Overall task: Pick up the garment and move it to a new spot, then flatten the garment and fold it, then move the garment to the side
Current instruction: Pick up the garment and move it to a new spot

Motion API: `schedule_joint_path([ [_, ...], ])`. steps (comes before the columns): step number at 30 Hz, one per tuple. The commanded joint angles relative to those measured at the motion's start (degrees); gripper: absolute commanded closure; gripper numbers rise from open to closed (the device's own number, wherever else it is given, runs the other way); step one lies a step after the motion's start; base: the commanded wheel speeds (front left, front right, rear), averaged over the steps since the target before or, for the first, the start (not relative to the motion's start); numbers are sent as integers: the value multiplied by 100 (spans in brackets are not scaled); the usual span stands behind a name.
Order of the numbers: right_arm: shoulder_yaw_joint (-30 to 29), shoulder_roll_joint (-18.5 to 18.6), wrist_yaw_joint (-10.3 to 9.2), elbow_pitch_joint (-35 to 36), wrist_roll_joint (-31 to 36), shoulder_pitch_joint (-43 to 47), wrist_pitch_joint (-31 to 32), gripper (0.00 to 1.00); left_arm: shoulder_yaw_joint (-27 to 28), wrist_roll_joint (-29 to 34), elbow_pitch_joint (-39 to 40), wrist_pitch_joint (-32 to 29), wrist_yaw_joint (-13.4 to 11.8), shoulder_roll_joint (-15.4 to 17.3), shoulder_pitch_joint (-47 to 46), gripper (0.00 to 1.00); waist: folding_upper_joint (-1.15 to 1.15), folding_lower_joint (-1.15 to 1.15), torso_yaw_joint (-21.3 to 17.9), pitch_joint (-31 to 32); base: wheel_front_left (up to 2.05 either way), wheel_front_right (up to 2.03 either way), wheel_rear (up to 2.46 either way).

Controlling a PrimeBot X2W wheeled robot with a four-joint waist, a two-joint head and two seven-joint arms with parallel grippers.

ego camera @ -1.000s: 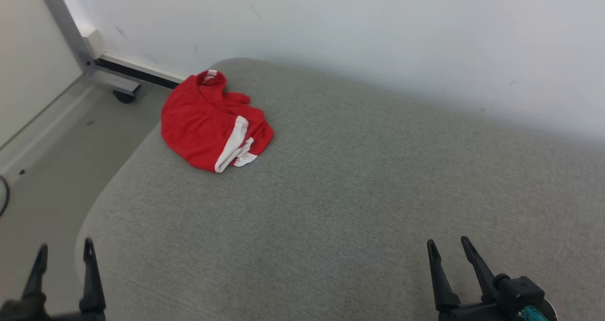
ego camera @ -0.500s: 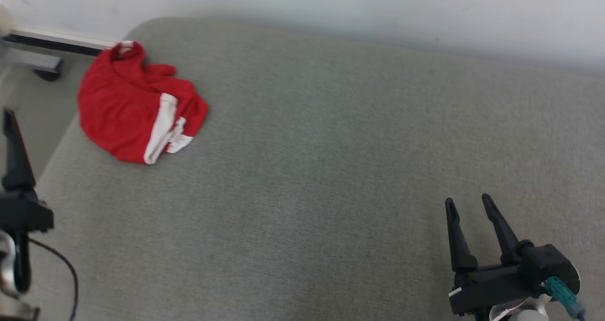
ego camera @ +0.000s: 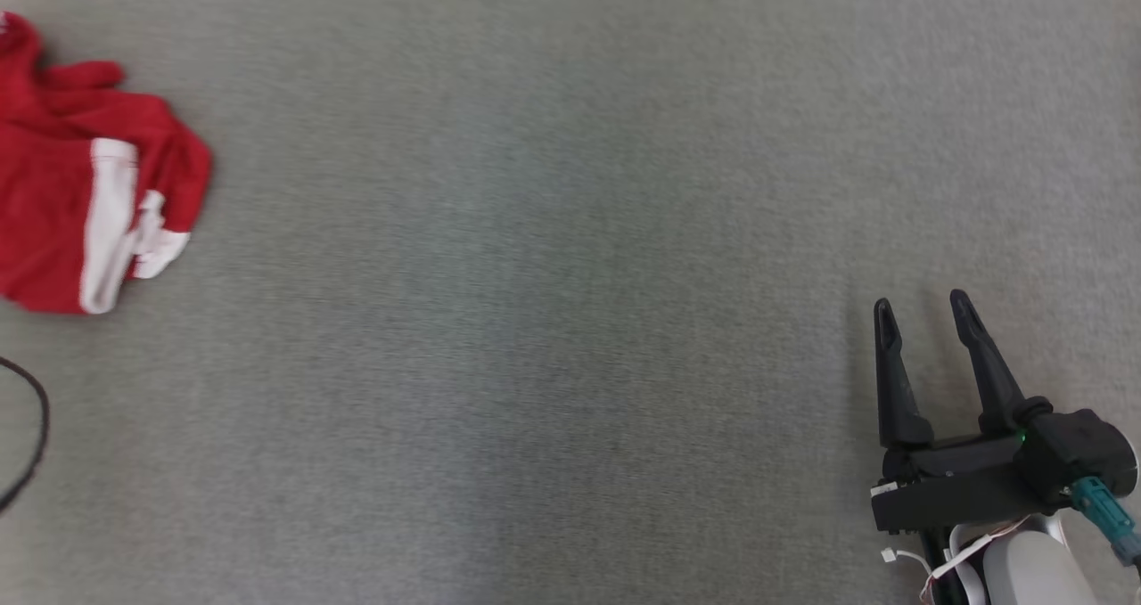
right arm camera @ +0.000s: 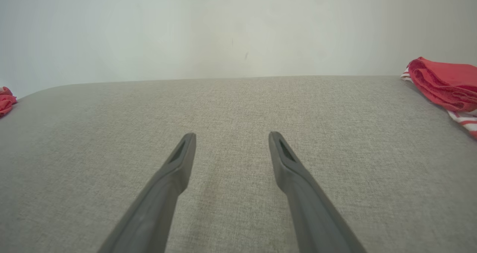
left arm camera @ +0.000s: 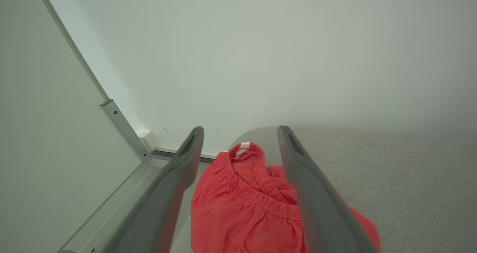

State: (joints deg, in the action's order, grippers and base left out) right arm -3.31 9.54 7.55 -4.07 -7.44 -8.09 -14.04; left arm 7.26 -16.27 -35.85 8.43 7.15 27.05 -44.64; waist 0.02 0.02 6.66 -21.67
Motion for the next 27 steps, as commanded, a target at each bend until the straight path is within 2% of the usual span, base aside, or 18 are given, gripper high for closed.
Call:
schedule_joint_path([
  [1, -11, -13, -15, 86, 45, -64, 27, 0, -45, -88, -285, -83, 35, 86, -202, 0, -2, -2, -418, -436, 0, 0, 0],
  [7, -74, 19, -15, 281, 50, -93, 90, 0, -278, -464, -1223, -472, 21, 218, -617, 0, -2, -2, -535, -596, 0, 0, 0],
  [11, -123, 20, -15, 344, 73, -85, 133, 0, -510, -679, -1512, -714, 25, 198, -739, 0, -2, -2, -553, -629, 0, 0, 0],
  [21, -170, 36, -15, 502, 135, -87, 261, 0, -996, -1234, -2452, -1969, 27, 114, -936, 0, -2, -2, -517, -637, 0, 0, 0],
  [22, -164, 32, -15, 506, 141, -91, 273, 0, -1037, -1270, -2487, -2014, 27, 97, -943, 17, -2, -2, -513, -631, 0, 0, 0],
  [23, -152, 25, -15, 511, 149, -98, 274, 0, -1062, -1299, -2529, -2017, 27, 107, -950, 68, -2, -2, -511, -627, 0, 0, 0],
  [24, -141, 18, -15, 508, 150, -107, 280, 0, -1087, -1317, -2589, -2023, 26, 112, -940, 100, -2, -2, -513, -618, 0, 0, 0],
  [27, -121, 23, -15, 503, 136, -115, 312, 0, -1152, -1169, -2671, -1723, -101, 205, -977, 100, -2, -2, -515, -579, 0, 0, 0],
])
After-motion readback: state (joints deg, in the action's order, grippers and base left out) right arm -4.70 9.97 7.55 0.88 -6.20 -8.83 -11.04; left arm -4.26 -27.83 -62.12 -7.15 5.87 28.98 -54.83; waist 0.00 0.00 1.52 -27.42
